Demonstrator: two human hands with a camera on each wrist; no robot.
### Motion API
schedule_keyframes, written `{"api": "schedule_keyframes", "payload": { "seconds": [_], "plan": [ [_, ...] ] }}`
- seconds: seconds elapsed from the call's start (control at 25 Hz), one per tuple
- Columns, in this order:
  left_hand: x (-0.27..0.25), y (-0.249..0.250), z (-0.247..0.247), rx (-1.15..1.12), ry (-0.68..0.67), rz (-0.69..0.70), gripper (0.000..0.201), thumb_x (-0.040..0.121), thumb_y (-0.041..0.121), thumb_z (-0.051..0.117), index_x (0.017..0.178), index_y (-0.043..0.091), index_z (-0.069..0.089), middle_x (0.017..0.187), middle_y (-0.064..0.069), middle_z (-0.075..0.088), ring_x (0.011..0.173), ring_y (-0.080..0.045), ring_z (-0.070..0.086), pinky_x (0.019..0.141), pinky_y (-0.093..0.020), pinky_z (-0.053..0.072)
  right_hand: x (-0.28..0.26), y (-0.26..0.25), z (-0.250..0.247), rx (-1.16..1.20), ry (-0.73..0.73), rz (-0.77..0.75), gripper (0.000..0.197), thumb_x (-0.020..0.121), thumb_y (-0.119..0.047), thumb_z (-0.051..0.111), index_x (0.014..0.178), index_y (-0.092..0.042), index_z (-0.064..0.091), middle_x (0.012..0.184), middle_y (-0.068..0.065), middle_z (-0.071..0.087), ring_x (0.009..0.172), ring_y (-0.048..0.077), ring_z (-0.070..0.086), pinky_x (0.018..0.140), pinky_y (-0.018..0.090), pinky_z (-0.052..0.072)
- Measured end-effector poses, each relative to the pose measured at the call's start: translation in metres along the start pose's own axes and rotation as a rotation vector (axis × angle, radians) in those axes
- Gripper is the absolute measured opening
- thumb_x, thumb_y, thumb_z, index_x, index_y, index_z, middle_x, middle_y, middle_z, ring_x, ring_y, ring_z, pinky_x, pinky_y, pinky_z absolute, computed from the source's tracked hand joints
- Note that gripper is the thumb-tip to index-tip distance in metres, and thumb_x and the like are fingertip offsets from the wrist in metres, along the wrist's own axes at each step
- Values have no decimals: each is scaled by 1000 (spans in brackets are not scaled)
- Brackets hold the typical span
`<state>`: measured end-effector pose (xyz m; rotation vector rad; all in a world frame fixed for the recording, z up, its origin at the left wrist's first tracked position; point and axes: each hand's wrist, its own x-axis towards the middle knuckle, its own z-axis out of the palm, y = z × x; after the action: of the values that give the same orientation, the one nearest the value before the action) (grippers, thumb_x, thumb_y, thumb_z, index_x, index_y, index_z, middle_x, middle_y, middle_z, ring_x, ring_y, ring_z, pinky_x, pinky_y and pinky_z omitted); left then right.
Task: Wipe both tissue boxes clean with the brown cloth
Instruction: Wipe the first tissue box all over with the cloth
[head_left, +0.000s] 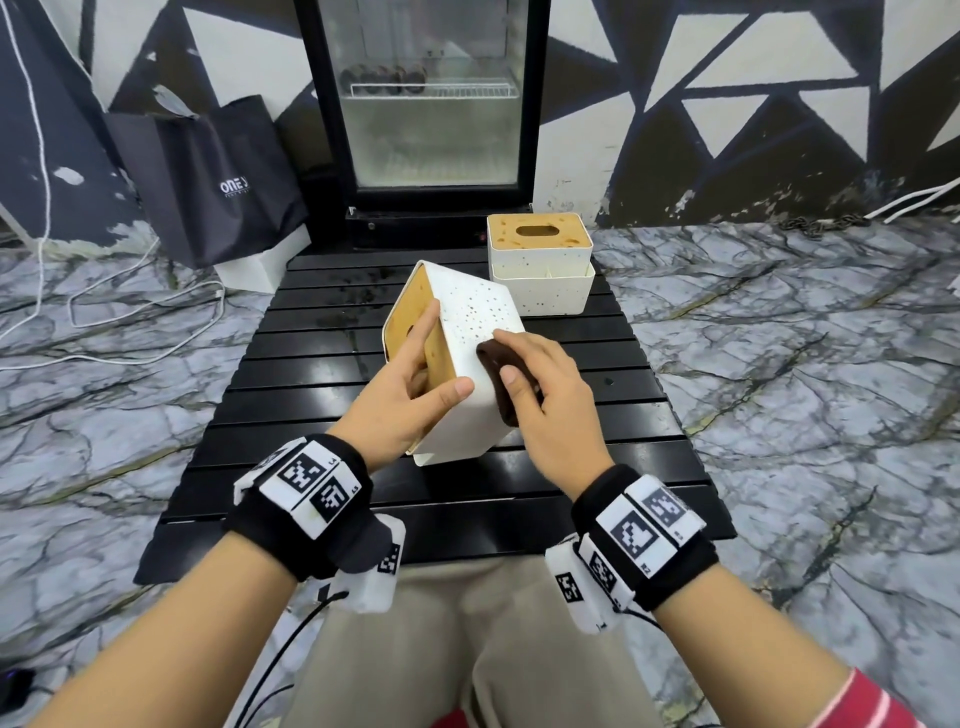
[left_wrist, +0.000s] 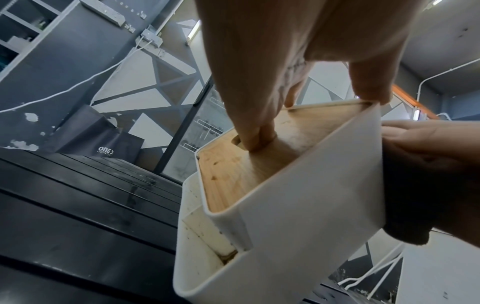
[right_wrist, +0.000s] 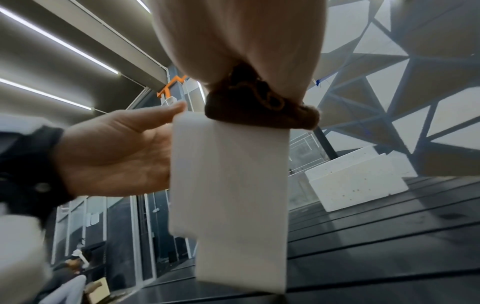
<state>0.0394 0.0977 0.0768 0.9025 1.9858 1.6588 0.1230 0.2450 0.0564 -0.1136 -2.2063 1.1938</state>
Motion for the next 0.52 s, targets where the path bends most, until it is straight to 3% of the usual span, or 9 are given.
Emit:
{"api": "schedule_keyframes", "payload": {
  "seconds": [0.08, 0.2, 0.4, 0.52],
  "plan": [
    [0, 1, 1, -6, -22, 9, 82, 88, 7, 56, 150, 27, 6, 136, 11, 43, 110, 15, 52, 89, -5, 40, -6, -6, 4, 9, -7, -17, 37, 90, -23, 43, 125, -19, 53, 118, -10, 49, 118, 16, 43, 103, 27, 31],
    [-1, 2, 3, 11, -55, 35, 85, 83, 17, 59, 150, 28, 7, 144, 7, 37, 116, 14, 48, 94, -6, 38, 2, -11, 5, 11, -49, -40, 37, 90, -23, 42, 125, -21, 53, 122, -3, 53, 119, 18, 42, 104, 28, 31],
    [2, 1, 0, 59, -47, 32, 80, 87, 18, 57, 148, 31, 7, 129, 19, 46, 110, 12, 53, 91, -6, 39, 3, -5, 4, 20, -3, -22, 37, 89, -24, 43, 124, -20, 54, 118, -9, 50, 118, 19, 44, 102, 29, 33],
    [5, 2, 0, 61, -68, 38, 86, 81, 29, 58, 148, 32, 5, 143, 10, 37, 117, 16, 45, 95, -5, 36, 0, -8, 8, 32, 3, -27, 36, 90, -23, 43, 124, -21, 54, 120, -6, 51, 118, 19, 43, 103, 31, 33]
  ]
}}
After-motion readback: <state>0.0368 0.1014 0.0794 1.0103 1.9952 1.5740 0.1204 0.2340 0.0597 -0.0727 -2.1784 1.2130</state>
